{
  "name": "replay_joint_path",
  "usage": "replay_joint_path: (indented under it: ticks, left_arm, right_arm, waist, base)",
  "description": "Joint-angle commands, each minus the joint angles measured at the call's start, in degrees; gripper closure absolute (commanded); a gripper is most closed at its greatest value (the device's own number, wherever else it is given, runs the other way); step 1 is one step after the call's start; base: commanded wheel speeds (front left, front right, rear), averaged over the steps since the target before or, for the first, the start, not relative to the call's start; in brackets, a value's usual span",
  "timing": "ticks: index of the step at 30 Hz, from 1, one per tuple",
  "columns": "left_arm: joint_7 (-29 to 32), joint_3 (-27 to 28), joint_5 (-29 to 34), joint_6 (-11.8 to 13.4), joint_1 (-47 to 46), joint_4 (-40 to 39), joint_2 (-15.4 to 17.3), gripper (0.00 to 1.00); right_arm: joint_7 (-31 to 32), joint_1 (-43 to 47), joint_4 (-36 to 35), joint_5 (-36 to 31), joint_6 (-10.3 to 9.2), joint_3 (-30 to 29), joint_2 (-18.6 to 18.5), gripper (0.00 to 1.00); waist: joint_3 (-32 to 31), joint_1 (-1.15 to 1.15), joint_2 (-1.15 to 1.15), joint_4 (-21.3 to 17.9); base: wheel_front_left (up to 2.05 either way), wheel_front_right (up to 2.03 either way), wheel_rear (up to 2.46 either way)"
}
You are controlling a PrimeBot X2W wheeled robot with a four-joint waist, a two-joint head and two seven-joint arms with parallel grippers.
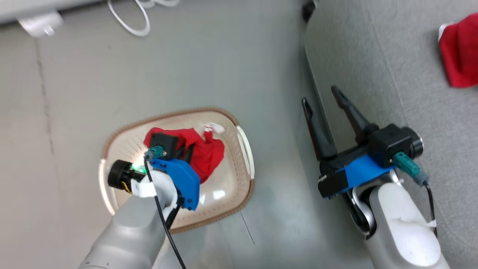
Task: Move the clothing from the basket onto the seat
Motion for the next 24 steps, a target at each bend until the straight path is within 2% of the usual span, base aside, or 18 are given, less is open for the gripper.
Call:
replay_joint_path:
  ticks: [1,15,24]
  left_arm:
    - [-0.39,-1.05,-0.55,-0.38,1.5,-1.46,-0.17,1.0]
    - [-1.23,-7.47,-5.83,-0.4,2.11,-12.74,-0.42,1.0]
    - [-0.22,-10.5,-8.77,-0.37,-1.35,-18.48,-0.42,1.0]
  right_arm:
    - [0.39,1.84,0.37,-0.36,0.01,-0.27,-0.07,0.0]
    - [3.74,10.95,0.89,0.65,0.01,-0.18,-0.06,0.0]
    - [5.61,15.24,-0.39,1.47,0.01,0.62,-0.07,0.0]
  waist:
    - [-8.74,0.01,-0.01,3.41]
    - [-23.93,0.01,-0.01,6.5]
    - [-29.06,0.01,-0.01,8.55]
  base:
    - [0.0,0.0,0.0]
    - [0.0,0.0,0.0]
    - [0.0,0.0,0.0]
